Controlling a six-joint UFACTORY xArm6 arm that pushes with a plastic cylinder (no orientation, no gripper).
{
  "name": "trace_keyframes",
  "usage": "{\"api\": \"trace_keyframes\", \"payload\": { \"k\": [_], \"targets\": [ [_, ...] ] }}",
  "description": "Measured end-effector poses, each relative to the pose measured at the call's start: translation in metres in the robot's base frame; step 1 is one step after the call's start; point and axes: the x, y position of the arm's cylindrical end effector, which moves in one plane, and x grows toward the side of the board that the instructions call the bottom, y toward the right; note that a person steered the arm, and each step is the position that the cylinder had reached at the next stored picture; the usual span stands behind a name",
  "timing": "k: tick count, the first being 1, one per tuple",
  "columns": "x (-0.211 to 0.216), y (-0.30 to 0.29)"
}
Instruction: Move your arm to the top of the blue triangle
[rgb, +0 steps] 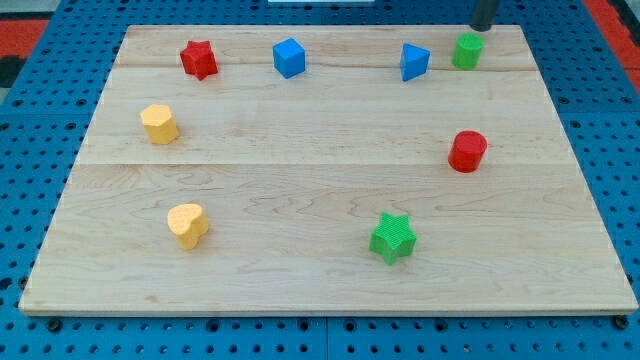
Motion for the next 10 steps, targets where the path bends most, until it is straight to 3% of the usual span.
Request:
{"api": "trace_keyframes", "payload": {
  "k": [8,9,10],
  "targets": [
    [0.0,-0.042],
    [0.003,-0.082],
    [0.002,-0.168]
  ]
}}
